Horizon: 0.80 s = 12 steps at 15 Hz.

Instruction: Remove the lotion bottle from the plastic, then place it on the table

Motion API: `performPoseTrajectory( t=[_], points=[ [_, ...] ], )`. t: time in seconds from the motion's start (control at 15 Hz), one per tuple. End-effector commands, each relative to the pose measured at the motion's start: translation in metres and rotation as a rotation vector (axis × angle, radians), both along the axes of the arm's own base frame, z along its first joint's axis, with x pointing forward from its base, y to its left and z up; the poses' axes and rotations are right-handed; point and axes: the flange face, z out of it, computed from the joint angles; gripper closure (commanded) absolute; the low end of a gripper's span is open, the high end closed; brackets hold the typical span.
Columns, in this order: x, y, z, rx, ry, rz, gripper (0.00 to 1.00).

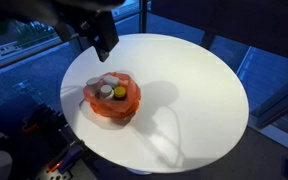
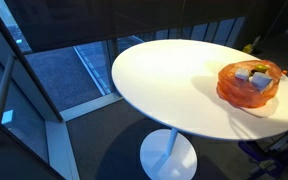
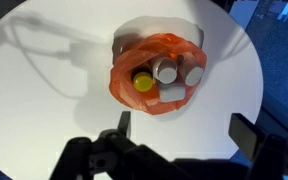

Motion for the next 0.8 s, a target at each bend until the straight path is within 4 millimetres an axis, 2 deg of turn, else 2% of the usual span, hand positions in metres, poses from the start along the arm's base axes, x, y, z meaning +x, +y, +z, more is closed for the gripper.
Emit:
performPoseTrajectory(
  t=[0.0,0.53,0.73],
  points=[
    [0.000,0.000,0.000,0.000,0.001,0.000,0.00],
    [0.000,0.000,0.000,0.000,0.001,0.000,0.00],
    [0.007,0.013,0.011,-0.011,-0.016,0.014,0.00]
  ],
)
